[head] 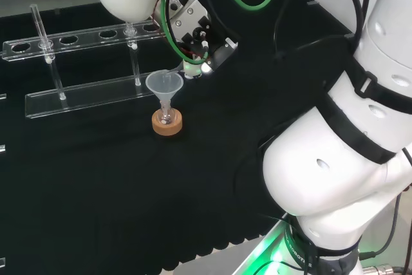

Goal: Pour all the NaCl from the weighing funnel into the round-bottom flask.

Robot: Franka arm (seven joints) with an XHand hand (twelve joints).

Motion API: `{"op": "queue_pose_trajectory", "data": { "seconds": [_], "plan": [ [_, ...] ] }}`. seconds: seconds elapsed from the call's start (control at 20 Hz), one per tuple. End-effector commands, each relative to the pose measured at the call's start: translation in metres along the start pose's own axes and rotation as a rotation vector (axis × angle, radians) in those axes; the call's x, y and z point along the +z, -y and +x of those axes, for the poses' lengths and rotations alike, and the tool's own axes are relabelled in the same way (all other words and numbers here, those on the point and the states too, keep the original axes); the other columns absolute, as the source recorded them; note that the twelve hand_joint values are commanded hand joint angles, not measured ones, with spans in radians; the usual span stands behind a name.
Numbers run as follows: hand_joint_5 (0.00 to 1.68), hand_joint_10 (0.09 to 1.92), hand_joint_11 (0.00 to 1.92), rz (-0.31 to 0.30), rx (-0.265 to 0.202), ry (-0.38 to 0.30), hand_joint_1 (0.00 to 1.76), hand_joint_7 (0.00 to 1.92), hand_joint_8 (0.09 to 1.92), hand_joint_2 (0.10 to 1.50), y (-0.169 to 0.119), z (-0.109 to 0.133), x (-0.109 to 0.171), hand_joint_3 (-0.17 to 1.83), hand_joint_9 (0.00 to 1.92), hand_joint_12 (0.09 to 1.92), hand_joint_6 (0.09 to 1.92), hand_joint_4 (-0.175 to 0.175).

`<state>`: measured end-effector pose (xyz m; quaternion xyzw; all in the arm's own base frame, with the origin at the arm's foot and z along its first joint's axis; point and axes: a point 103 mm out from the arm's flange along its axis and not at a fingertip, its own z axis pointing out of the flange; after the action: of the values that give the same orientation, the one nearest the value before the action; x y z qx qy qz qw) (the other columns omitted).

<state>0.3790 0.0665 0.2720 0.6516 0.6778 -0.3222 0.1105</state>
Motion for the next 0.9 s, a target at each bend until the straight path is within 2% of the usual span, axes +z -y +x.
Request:
{"op": "queue_pose_trajectory", "data": {
  "seconds": [0.05, 0.9],
  "plan": [
    [1.23, 0.37, 0.71, 0.003, 0.000, 0.035, 1.11, 0.67, 0.64, 0.67, -0.0033, 0.0023, -0.0024, 0.67, 0.97, 1.10, 0.75, 0.175],
    [1.23, 0.36, 0.71, 0.016, 0.013, 0.141, 1.11, 0.66, 0.64, 0.67, -0.0096, 0.0052, -0.0065, 0.67, 0.97, 1.10, 0.75, 0.175]
  ]
}}
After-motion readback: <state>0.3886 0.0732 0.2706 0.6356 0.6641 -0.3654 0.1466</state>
